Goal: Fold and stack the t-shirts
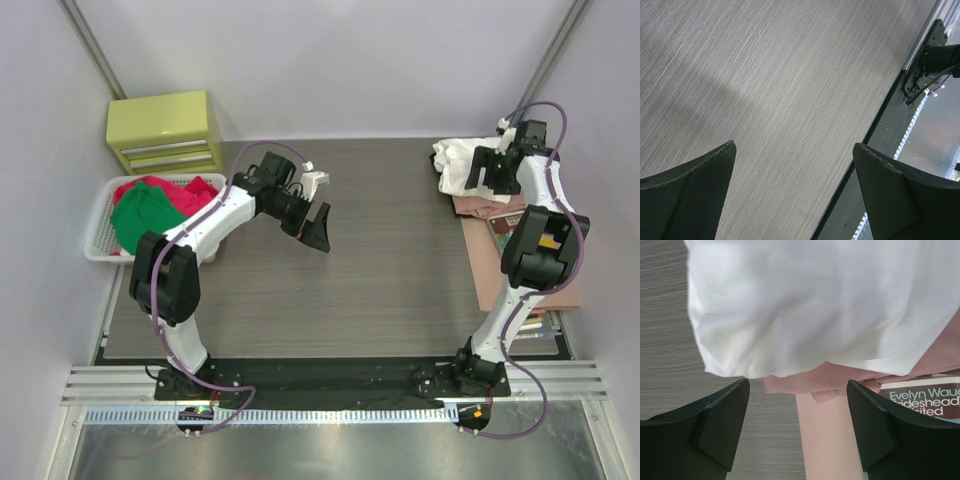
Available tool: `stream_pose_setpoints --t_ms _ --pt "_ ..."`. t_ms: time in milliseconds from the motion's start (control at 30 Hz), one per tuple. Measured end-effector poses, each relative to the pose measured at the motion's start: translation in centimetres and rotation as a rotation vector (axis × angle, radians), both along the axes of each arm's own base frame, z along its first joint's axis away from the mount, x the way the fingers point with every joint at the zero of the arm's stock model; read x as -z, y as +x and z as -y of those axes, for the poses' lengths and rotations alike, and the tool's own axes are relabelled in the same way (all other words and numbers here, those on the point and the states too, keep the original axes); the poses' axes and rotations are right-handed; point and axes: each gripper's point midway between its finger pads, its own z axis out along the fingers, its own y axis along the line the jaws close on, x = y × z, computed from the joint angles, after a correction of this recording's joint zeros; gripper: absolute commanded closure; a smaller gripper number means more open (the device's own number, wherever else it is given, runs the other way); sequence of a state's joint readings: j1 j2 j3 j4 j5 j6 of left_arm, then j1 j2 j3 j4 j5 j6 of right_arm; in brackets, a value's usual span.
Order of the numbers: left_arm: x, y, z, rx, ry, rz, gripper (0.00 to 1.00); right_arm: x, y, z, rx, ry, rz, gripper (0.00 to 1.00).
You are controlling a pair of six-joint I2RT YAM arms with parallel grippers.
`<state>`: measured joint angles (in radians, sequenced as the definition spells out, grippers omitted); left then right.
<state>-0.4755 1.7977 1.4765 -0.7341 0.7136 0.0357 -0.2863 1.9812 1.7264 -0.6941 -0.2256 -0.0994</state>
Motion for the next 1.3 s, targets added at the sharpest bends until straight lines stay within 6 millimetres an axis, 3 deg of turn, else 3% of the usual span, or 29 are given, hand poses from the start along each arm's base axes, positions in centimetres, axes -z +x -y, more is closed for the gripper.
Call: stream_pose_setpoints --t_ms 167,367,433,633,833,1000,1300 --pt "0.3 0.2 -0.2 -0.005 0.017 0.01 0.0 1.3 -0.4 0.7 0.003 -0.084 -0.047 0.16" --pt "0.7 0.2 -0.5 -0.002 0.031 0.018 0.0 1.0 -2.1 -2.3 -0.082 -0.218 -0.056 0.12" --pt "0.8 0.2 -0.5 -0.002 0.032 0.018 0.0 0.6 -1.8 -2.9 -0.1 -0.254 -0.045 0.1" --pt "0.9 0.4 -0.6 -0.006 0.043 0.026 0.0 0.8 -0.2 -1.4 -0.069 -0.335 -0.048 0.07" --pt "1.5 0.3 -1.0 -0.014 0.068 0.027 0.0 2.9 1.4 -0.2 -0.045 -0.391 -0.088 0.07" --pt "2.0 0.2 -1.4 -0.018 0.086 0.026 0.0 3.5 1.1 -1.7 -0.088 -0.417 -0.101 0.07" --pt "2.1 0.2 -1.4 -0.017 0.089 0.028 0.0 5.6 -1.6 -4.5 -0.161 -0.422 -0.157 0.07"
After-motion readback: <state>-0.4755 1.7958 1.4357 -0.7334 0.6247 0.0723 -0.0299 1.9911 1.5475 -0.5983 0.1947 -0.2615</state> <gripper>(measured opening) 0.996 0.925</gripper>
